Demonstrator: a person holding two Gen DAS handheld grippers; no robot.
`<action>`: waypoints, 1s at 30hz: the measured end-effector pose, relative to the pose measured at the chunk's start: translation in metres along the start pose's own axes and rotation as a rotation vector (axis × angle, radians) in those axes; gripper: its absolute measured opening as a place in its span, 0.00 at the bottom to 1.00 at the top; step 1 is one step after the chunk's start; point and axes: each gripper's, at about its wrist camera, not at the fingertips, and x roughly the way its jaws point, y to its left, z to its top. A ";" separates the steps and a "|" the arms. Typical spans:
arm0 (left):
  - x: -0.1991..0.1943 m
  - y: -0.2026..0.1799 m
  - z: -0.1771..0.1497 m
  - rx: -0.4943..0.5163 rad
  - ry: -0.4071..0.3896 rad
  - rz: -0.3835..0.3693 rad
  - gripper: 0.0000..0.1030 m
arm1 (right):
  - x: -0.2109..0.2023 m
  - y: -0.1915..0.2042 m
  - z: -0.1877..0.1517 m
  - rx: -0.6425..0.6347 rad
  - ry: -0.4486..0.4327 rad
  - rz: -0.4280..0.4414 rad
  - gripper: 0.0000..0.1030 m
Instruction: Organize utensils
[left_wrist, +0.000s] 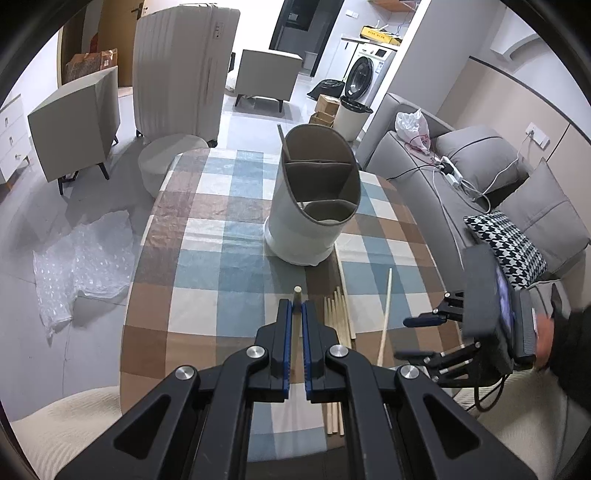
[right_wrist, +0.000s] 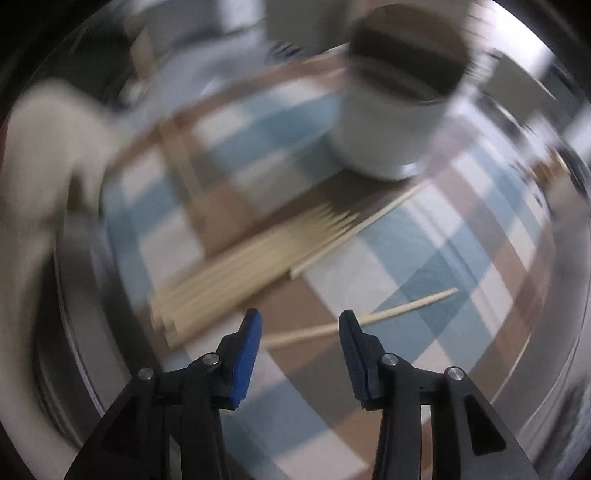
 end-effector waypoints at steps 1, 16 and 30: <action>0.001 0.000 0.001 0.002 0.000 0.002 0.01 | 0.005 0.002 0.000 -0.055 0.029 0.009 0.41; 0.009 0.010 0.014 -0.035 0.009 0.004 0.01 | 0.063 0.048 0.005 -0.713 0.240 0.143 0.39; 0.008 0.003 0.014 -0.018 0.000 0.020 0.01 | 0.049 0.024 0.004 -0.279 -0.016 0.094 0.04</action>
